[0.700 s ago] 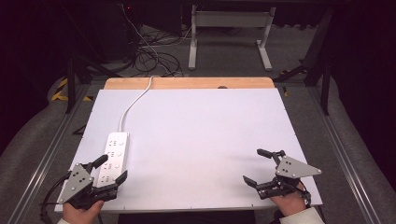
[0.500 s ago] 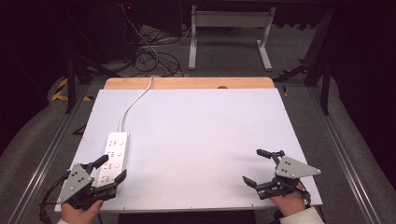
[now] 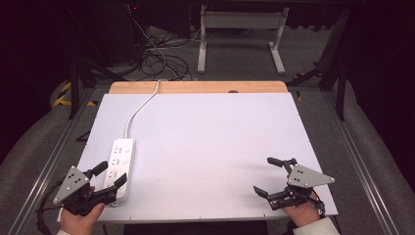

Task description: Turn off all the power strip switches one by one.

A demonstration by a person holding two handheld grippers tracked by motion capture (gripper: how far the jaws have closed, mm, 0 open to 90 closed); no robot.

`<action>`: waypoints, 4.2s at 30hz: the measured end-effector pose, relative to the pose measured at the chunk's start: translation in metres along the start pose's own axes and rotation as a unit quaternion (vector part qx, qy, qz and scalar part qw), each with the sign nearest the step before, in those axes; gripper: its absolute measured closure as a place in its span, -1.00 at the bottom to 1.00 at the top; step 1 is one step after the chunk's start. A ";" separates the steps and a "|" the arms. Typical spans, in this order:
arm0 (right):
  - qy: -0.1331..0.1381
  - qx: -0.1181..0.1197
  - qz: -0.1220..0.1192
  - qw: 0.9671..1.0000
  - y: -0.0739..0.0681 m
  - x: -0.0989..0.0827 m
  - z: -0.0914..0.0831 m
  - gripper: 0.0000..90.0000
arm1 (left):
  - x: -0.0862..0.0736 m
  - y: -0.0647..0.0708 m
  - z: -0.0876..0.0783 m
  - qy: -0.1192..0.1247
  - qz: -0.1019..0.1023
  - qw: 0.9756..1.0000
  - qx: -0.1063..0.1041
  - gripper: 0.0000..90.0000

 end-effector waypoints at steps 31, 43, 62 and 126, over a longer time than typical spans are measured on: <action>-0.009 0.010 0.000 1.000 -0.002 -0.002 0.004 -0.88 | 0.028 -0.014 0.019 -0.028 0.033 0.999 -0.020 -0.23; -0.008 0.014 -0.001 1.000 -0.003 -0.002 0.004 -0.88 | 0.032 -0.026 0.040 -0.042 0.033 0.998 -0.019 -0.16; -0.010 0.017 -0.001 1.000 -0.002 -0.003 0.006 -0.87 | 0.029 -0.049 0.059 -0.077 0.021 0.997 -0.016 0.00; -0.009 0.024 -0.007 1.000 -0.005 -0.003 0.006 -0.87 | -0.005 -0.078 0.112 -0.204 0.032 0.978 0.005 1.00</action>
Point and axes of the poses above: each handheld gripper's, and its own axes: z roughly forward along the jaws, x roughly out of its top, y roughly to its right, the point moved 5 cm from there along z, roughly forward along the jaws, and after that the axes turned 3 degrees about y, right-handed, at the moved point
